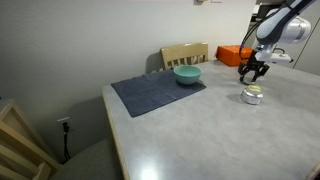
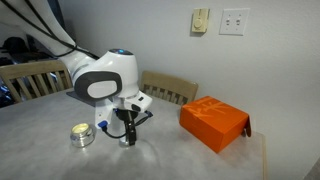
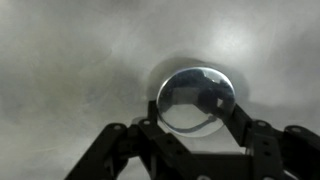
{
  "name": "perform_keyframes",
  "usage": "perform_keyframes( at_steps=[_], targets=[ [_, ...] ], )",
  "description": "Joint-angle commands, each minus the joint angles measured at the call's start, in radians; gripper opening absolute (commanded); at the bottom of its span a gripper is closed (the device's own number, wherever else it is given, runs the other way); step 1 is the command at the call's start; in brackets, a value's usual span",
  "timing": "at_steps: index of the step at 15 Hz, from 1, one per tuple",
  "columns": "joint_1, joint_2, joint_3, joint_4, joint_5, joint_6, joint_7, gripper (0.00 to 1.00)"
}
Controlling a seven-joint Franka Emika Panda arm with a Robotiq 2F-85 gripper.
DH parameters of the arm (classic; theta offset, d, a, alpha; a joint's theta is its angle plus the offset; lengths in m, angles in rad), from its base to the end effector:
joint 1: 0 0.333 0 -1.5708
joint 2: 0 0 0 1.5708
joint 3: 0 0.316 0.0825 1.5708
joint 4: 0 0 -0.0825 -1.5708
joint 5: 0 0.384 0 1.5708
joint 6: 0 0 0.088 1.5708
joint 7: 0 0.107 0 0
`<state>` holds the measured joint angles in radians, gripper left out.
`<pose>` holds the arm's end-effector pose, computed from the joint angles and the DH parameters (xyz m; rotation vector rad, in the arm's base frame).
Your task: Open the candle tin
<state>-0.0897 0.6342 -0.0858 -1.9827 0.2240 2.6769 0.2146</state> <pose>0.6011 -0.1128 0.1474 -2.9584 0.8651 -0.0999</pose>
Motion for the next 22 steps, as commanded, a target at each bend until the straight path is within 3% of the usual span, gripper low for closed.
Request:
perform_keyframes(
  at_steps=[1,13,20,22],
  targets=[
    [-0.003,0.029,0.000,0.048,-0.010,-0.066,0.009,0.43],
    [0.053,0.122,-0.054,0.143,-0.062,-0.127,0.132,0.43],
    [0.066,0.149,-0.070,0.189,-0.086,-0.188,0.163,0.98],
    [0.060,0.147,-0.064,0.192,-0.081,-0.191,0.152,0.99]
  ],
)
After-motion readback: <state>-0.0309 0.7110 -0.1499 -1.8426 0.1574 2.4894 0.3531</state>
